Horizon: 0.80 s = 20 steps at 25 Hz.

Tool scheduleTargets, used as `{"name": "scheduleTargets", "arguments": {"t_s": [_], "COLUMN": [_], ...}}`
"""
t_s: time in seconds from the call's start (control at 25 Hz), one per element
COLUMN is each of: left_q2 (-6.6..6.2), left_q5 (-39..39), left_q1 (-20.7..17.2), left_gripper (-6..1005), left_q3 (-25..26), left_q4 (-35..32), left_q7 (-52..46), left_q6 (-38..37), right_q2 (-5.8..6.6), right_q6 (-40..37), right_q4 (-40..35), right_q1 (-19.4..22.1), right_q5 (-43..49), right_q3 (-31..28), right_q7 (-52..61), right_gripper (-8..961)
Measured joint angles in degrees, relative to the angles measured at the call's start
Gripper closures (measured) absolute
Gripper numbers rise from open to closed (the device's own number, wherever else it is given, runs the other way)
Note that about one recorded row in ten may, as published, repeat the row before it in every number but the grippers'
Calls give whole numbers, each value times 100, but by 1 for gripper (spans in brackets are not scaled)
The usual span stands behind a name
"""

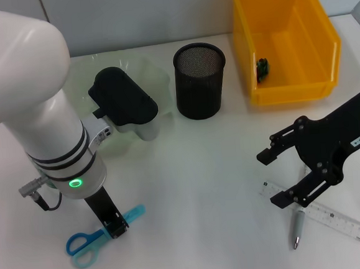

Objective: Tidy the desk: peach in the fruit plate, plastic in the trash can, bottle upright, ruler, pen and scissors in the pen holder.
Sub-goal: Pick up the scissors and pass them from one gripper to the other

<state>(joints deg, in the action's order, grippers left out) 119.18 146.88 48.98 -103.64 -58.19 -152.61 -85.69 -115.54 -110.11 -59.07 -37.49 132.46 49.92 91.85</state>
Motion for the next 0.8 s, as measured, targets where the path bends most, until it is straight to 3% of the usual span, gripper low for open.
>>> {"name": "scheduleTargets", "arguments": {"t_s": [0.2,0.44,0.52,0.56,0.68,0.8], "left_q2": [0,-11,-32,-32,-48,-52], "left_q5": [2,-23,-310,-310,-1000,-1523], "left_q1": [13,-152,-342,-342,-592,-840], "left_gripper": [774,772,771,771,769,768], "left_q3": [86,776,1387,1387,2189,2641], "left_q4": [-47,-839,-1385,-1385,-1786,-2013], "left_q7": [-7,57,144,144,295,332], "left_q6": [-87,-617,-932,-932,-1198,-1274], "right_q2": [1,72,121,121,164,204], "right_q6": [3,-54,-109,-109,-194,-226], "right_q4": [6,-48,-50,-50,-38,-14], "right_q1": [-3,24,36,36,53,101], "right_q5": [0,-32,-38,-38,-35,-19], "right_q3": [-9,-115,-341,-341,-652,-859], "right_q7": [0,118,190,190,240,264], "right_gripper": [115,115,115,115,115,115]}}
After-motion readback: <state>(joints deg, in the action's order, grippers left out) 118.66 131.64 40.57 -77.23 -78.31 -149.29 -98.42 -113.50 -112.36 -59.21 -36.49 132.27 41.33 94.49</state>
